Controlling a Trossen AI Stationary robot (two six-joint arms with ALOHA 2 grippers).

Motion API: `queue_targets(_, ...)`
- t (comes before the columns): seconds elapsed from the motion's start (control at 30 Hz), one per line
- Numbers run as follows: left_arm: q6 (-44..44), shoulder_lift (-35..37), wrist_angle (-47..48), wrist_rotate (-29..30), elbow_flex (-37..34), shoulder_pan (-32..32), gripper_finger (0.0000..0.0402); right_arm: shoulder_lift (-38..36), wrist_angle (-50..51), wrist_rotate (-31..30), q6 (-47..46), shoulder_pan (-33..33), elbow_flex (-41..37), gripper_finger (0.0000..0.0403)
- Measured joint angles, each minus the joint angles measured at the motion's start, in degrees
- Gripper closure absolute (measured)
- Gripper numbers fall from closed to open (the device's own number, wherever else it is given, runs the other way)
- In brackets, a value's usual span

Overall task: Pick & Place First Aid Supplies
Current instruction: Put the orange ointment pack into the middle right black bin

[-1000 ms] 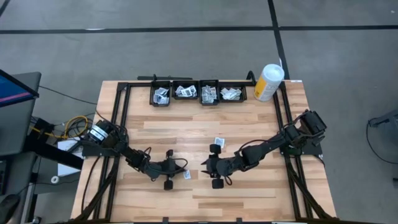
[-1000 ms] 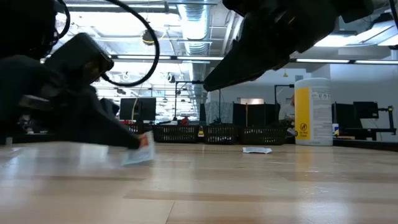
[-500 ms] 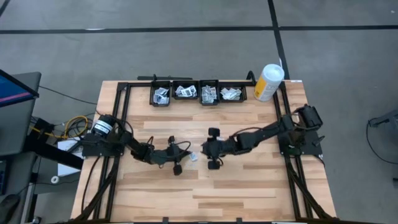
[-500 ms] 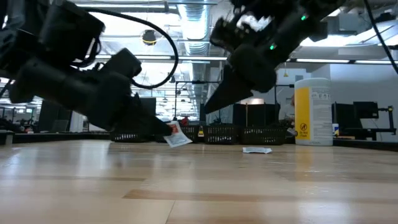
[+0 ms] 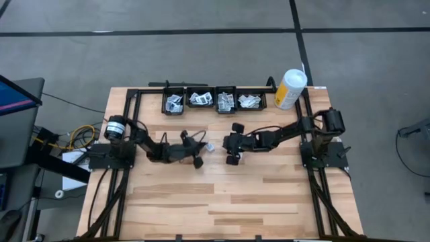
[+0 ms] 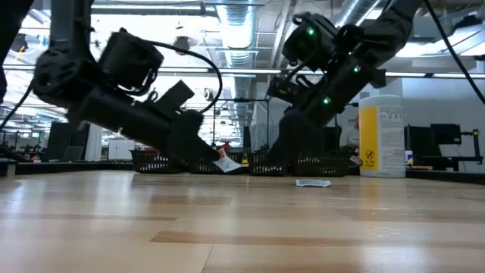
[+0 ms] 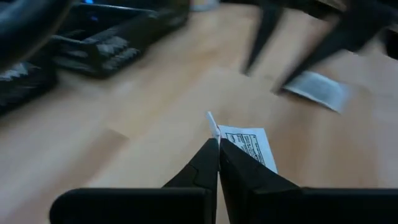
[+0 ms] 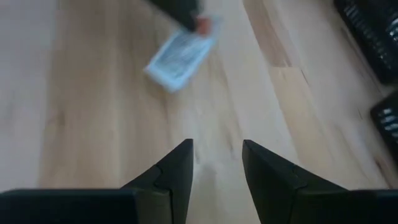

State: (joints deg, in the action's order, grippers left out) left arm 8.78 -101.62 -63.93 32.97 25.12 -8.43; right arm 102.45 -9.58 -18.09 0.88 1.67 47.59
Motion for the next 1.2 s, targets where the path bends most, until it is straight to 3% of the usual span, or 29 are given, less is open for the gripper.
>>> queue_targets(0.13, 0.0, 0.0, -3.2, -0.3, 0.7, 5.3, 0.0390, 0.0, 1.3, 0.0, 2.6, -1.9, -0.1, 0.0269)
queue_targets(0.27, -2.4, 0.0, -4.1, -6.2, 4.2, 10.0, 0.0390, 0.0, 1.9, 0.0, 6.4, -3.3, -0.2, 0.0266)
queue_targets(0.4, -9.4, 0.0, -4.2, -12.2, 8.7, 13.8, 0.0390, 0.0, 2.3, 0.0, 10.8, -4.5, -0.2, 0.0266)
queue_targets(0.6, -21.3, 0.0, -4.1, -11.8, 13.7, 19.6, 0.0390, 0.0, 3.7, 0.0, 16.3, -6.3, -0.2, 0.0264)
queue_targets(0.7, -21.4, 0.0, -4.1, -12.7, 15.6, 23.5, 0.0390, 0.0, 3.8, 0.0, 18.5, -7.5, -0.2, 0.0265)
queue_targets(0.9, -19.7, 0.0, -1.4, -24.5, 19.4, 30.8, 0.0390, 0.0, 3.8, 0.0, 20.9, -10.4, -0.2, 0.0270)
queue_targets(1.2, -18.8, 0.0, 6.6, -31.0, 23.6, 35.9, 0.0390, 0.0, 4.5, 0.1, 21.8, -14.3, -0.1, 0.0270)
